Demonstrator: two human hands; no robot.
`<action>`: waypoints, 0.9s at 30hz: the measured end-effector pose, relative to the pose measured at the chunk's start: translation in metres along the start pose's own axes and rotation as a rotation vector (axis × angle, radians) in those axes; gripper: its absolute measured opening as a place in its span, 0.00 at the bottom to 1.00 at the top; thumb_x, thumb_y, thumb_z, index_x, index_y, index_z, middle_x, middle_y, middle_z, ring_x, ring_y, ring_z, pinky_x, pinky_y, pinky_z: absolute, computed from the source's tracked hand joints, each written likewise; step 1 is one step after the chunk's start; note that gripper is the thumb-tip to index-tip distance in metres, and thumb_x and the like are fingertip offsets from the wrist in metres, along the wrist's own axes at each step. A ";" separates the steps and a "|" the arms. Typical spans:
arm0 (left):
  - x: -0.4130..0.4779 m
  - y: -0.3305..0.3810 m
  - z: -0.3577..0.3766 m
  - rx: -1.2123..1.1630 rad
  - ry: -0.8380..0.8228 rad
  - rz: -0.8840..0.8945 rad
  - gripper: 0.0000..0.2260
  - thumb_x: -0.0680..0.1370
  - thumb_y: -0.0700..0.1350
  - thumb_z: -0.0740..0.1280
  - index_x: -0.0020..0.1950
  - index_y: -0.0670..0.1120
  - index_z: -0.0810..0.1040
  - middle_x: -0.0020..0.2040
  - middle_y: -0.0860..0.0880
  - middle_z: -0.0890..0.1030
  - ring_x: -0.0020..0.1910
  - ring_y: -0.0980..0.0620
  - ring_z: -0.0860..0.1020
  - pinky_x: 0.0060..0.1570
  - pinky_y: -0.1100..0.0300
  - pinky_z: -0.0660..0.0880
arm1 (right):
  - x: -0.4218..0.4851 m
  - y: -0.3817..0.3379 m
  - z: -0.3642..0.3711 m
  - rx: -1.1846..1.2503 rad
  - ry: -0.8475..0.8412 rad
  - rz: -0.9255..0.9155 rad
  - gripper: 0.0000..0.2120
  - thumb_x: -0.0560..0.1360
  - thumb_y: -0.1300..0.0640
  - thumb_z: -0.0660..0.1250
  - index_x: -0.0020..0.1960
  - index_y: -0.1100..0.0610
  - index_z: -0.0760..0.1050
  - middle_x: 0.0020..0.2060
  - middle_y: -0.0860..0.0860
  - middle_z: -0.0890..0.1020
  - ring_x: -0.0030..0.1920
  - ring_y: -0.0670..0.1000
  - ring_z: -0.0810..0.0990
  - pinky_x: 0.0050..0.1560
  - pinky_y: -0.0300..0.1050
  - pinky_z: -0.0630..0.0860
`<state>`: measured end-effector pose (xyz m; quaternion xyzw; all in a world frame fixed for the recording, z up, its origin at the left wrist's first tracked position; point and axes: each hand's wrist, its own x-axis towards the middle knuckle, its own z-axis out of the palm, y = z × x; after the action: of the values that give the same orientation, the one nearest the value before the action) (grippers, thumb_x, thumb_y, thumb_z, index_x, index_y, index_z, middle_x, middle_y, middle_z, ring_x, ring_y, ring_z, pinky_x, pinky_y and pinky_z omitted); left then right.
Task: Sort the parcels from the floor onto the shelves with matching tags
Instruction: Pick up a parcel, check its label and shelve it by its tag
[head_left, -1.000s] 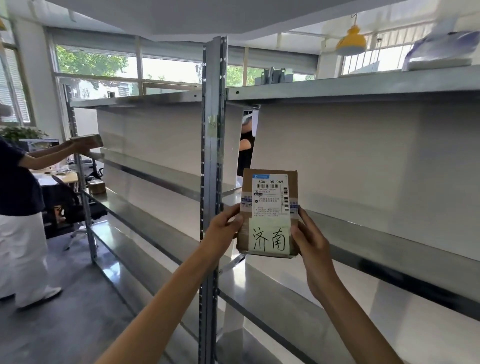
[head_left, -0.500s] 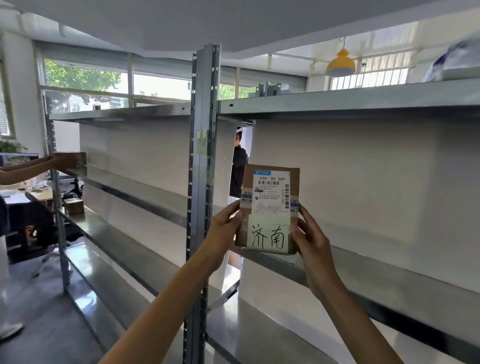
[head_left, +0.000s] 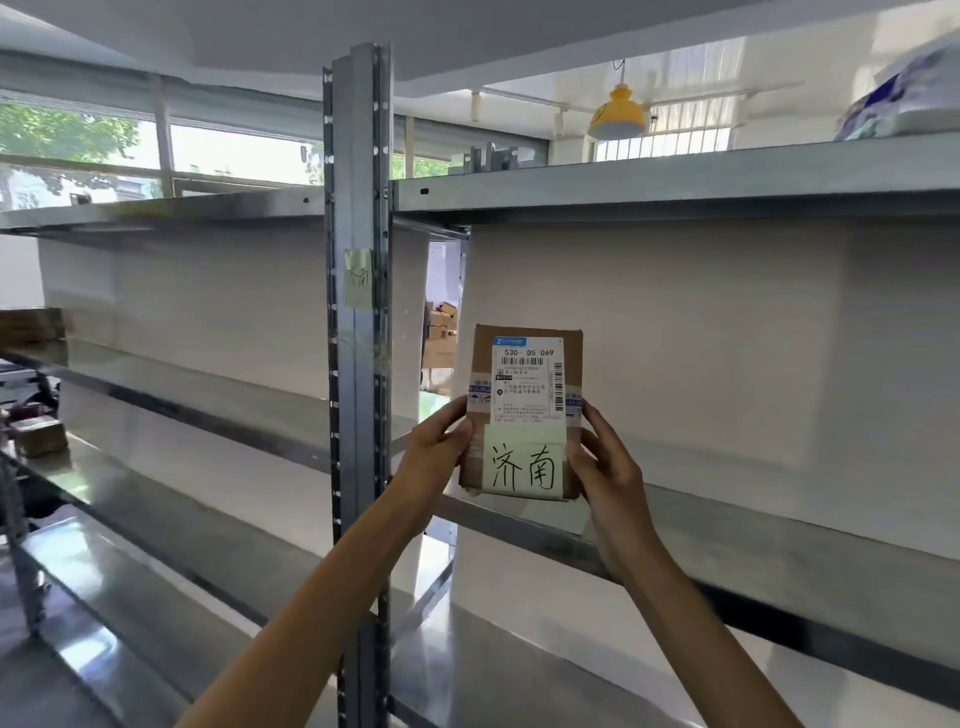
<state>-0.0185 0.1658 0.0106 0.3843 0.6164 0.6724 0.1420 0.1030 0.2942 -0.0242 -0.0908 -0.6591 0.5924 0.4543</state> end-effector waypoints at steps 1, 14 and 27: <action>0.003 -0.001 -0.003 -0.002 -0.013 0.008 0.16 0.82 0.40 0.54 0.67 0.52 0.70 0.55 0.50 0.79 0.49 0.55 0.79 0.46 0.62 0.79 | 0.000 0.000 0.002 -0.003 0.016 0.004 0.17 0.76 0.50 0.63 0.61 0.32 0.69 0.60 0.45 0.79 0.54 0.45 0.81 0.39 0.38 0.80; 0.006 -0.006 -0.033 -0.072 -0.169 0.046 0.16 0.81 0.38 0.55 0.63 0.56 0.70 0.50 0.58 0.79 0.44 0.63 0.79 0.38 0.69 0.79 | -0.025 -0.013 0.033 -0.023 0.170 -0.002 0.19 0.77 0.55 0.63 0.59 0.32 0.71 0.57 0.39 0.79 0.54 0.44 0.81 0.40 0.42 0.81; -0.025 0.006 -0.048 -0.155 -0.278 0.056 0.18 0.80 0.37 0.57 0.66 0.53 0.70 0.53 0.57 0.79 0.49 0.60 0.78 0.38 0.69 0.79 | -0.072 -0.038 0.055 -0.067 0.351 -0.021 0.22 0.78 0.62 0.62 0.67 0.43 0.67 0.63 0.46 0.76 0.61 0.53 0.77 0.43 0.47 0.83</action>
<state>-0.0333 0.1131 0.0103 0.4785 0.5260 0.6622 0.2364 0.1210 0.1976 -0.0201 -0.2006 -0.5900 0.5404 0.5653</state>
